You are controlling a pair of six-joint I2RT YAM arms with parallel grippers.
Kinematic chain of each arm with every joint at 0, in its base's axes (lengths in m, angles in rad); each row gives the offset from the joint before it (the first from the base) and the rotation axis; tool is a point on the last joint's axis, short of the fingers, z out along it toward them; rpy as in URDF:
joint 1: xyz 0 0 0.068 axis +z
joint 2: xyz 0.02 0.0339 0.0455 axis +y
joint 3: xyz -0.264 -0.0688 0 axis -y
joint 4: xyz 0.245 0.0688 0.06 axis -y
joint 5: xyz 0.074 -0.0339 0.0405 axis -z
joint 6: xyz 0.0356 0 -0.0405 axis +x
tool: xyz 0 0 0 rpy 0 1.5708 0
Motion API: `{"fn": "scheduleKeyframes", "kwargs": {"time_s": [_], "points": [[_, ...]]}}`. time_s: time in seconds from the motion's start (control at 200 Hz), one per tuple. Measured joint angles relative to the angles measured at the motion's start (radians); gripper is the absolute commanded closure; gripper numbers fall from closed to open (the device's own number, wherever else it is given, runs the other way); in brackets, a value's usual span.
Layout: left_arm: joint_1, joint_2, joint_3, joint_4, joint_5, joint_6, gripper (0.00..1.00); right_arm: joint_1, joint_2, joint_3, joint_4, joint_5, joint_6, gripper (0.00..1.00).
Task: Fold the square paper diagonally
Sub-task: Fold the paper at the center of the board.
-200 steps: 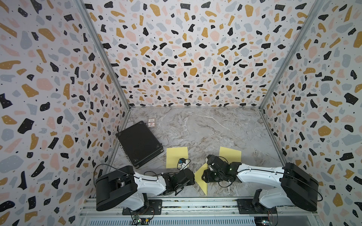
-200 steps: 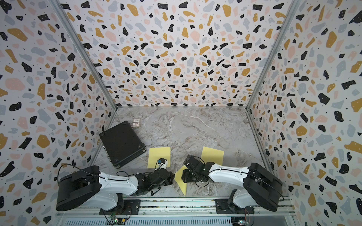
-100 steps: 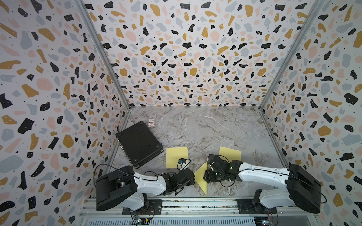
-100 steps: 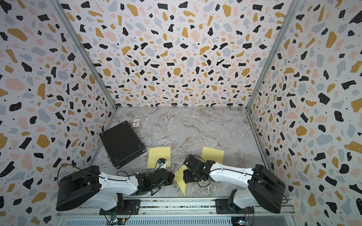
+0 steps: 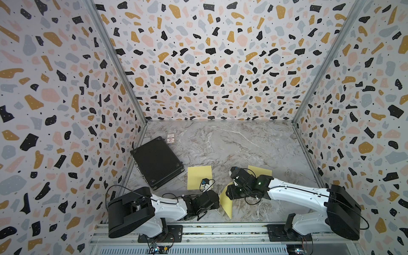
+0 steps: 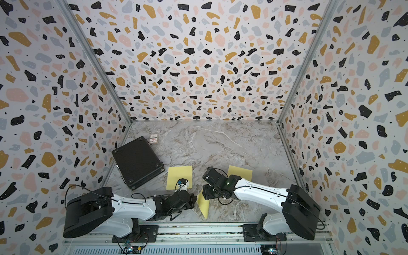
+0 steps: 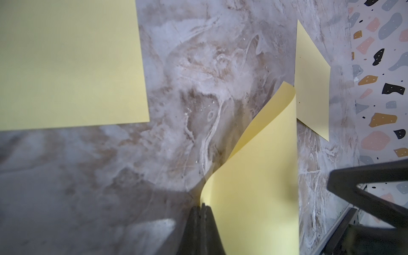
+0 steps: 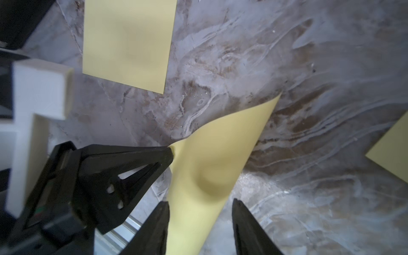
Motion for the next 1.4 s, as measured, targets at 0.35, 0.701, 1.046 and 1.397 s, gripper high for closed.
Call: {"fn": "scheduleKeyframes", "kwargs": {"time_s": [0.35,0.701,1.046,1.397], "points": [[0.0,0.0,0.0,0.0,0.0,0.0,0.96,0.0,0.109,0.01,0.002,0.002,-0.014,0.51],[0.0,0.001,0.0,0.004,0.0,0.001,0.87,0.0,0.122,-0.029,0.005,-0.004,-0.02,0.51],[-0.004,0.001,0.0,0.018,0.002,0.0,0.79,0.0,0.123,-0.037,0.015,-0.013,-0.031,0.51],[-0.004,0.001,0.001,0.018,0.002,0.001,0.79,0.0,0.118,-0.046,0.035,-0.023,-0.043,0.51]]}}
